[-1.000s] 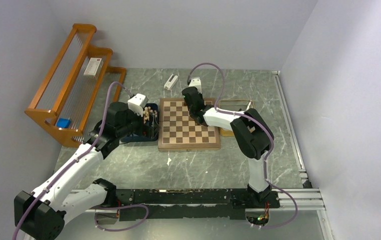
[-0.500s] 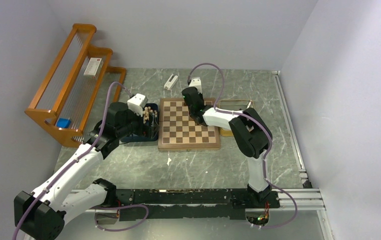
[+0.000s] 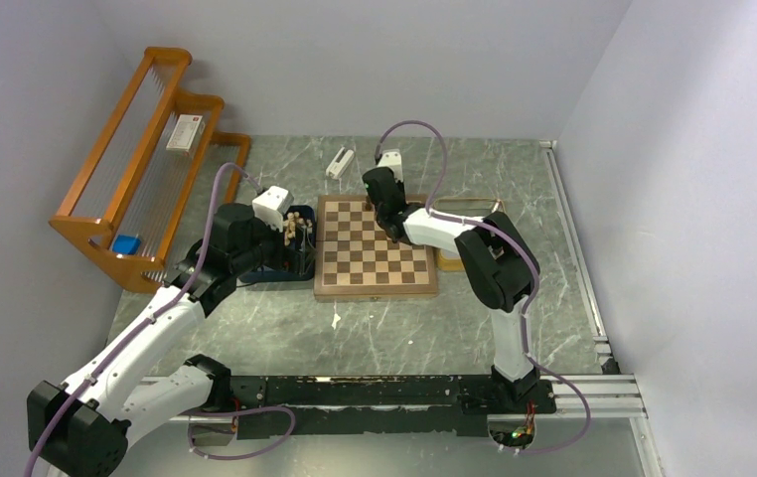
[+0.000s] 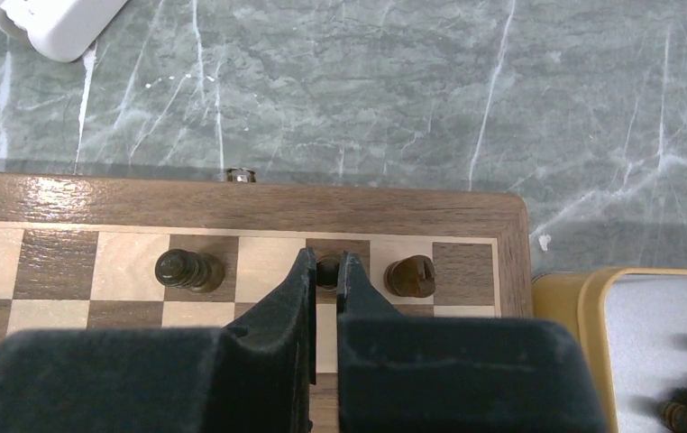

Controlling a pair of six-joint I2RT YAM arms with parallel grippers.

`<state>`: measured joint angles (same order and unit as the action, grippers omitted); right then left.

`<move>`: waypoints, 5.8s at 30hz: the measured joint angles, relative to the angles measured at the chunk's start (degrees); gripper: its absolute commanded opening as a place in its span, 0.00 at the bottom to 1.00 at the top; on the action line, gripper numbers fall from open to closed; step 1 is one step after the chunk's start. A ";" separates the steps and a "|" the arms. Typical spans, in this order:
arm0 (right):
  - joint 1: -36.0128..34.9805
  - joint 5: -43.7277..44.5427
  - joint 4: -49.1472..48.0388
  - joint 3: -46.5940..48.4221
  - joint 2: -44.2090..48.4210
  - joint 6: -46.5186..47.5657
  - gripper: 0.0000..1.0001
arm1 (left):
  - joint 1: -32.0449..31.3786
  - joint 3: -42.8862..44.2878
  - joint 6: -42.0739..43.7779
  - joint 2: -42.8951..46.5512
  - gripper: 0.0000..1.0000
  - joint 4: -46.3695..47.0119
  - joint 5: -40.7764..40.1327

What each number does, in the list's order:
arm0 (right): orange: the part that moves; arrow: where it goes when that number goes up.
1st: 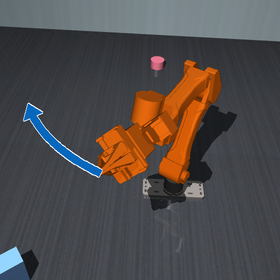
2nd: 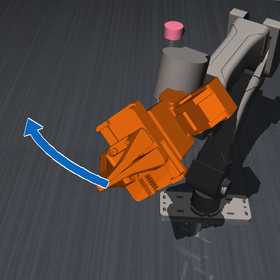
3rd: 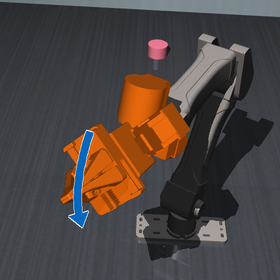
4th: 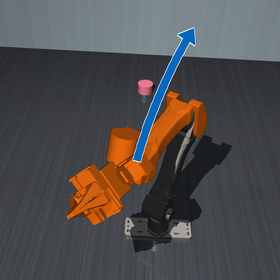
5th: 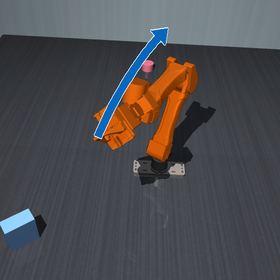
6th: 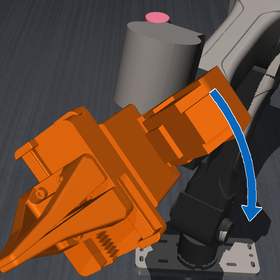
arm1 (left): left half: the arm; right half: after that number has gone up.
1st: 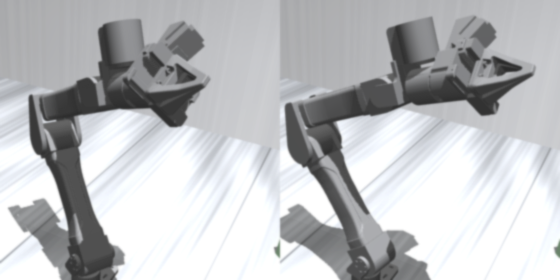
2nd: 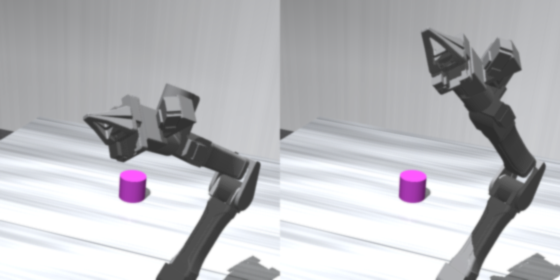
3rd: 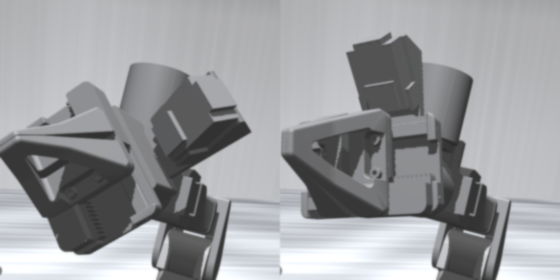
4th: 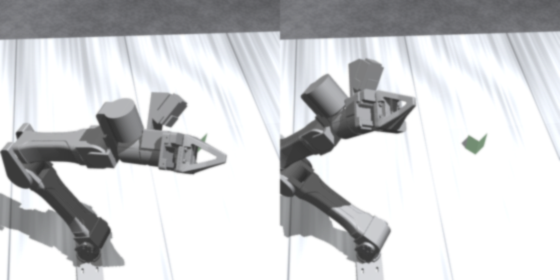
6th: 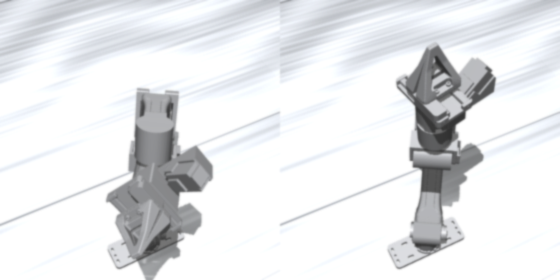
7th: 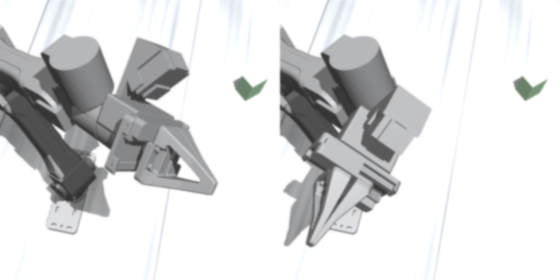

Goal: Set up the chess pieces on the board
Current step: Place the chess piece on the chessboard, then pick up the chess piece from the storage box.

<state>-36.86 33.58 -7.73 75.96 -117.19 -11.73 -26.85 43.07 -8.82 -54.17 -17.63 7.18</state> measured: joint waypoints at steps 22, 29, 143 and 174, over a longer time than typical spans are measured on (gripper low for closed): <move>0.15 -0.57 3.37 3.39 -1.57 -1.31 0.11 | 0.00 0.00 0.00 0.00 0.98 -0.66 -0.87; 0.17 -0.52 3.48 3.39 -1.57 -1.36 0.11 | 0.00 0.00 0.02 0.00 0.98 -0.74 -0.98; 31.23 -18.73 23.50 -12.87 18.56 0.37 0.34 | -2.21 -0.28 2.19 0.66 0.98 -2.08 2.01; 31.36 -17.90 29.16 -9.27 18.80 0.37 0.08 | -2.21 -0.28 2.49 1.86 0.98 -2.32 -0.07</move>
<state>-5.50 15.68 21.43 66.70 -98.39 -11.35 -29.06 42.78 -6.33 -52.31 -19.94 7.11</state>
